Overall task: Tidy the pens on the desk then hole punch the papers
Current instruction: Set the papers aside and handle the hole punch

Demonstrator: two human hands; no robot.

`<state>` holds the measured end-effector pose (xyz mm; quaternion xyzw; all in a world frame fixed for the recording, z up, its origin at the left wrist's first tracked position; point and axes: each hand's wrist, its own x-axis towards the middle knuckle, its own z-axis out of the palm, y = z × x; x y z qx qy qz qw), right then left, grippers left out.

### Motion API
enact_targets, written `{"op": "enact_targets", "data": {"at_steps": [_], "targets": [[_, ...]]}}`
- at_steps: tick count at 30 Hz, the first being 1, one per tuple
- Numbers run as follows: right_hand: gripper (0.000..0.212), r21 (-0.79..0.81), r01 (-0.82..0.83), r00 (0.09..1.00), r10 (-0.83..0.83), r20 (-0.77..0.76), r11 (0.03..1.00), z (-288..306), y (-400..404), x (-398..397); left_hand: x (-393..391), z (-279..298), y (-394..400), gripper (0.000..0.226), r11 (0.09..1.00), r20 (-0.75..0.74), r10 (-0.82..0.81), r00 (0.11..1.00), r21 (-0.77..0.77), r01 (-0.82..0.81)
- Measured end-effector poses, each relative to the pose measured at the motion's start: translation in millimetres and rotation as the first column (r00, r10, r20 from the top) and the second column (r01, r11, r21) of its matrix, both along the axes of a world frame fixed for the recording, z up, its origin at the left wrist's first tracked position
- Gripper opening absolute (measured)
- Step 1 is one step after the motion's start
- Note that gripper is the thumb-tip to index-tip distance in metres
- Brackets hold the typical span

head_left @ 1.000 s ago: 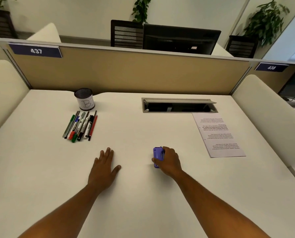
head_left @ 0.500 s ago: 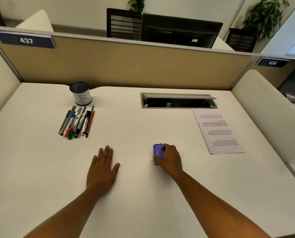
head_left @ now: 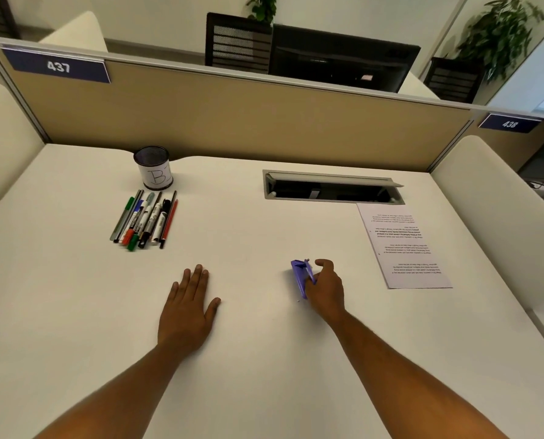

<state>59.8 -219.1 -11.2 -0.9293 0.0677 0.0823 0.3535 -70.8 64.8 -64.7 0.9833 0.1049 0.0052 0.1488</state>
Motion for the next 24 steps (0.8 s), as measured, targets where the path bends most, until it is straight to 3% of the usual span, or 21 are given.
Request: {"op": "enact_targets", "data": {"at_steps": [7, 14, 24], "targets": [[0.052, -0.174, -0.054, 0.997, 0.062, 0.039, 0.983, -6.9, -5.5, -6.4, -0.6, -2.0, 0.1, 0.076, 1.000, 0.008, 0.004, 1.000, -0.004, -0.004], [0.058, -0.080, 0.073, 0.994, -0.066, 0.088, 0.994, -5.8, -13.7, -9.6, -0.7, -2.5, 1.0, 0.074, 1.000, 0.007, 0.002, 1.000, 0.004, -0.002], [0.049, -0.219, 0.047, 0.991, -0.017, 0.135, 0.975, -3.2, -40.6, -14.9, -1.0, -2.1, 0.3, 0.075, 1.000, 0.014, 0.005, 1.000, -0.010, -0.005]]}}
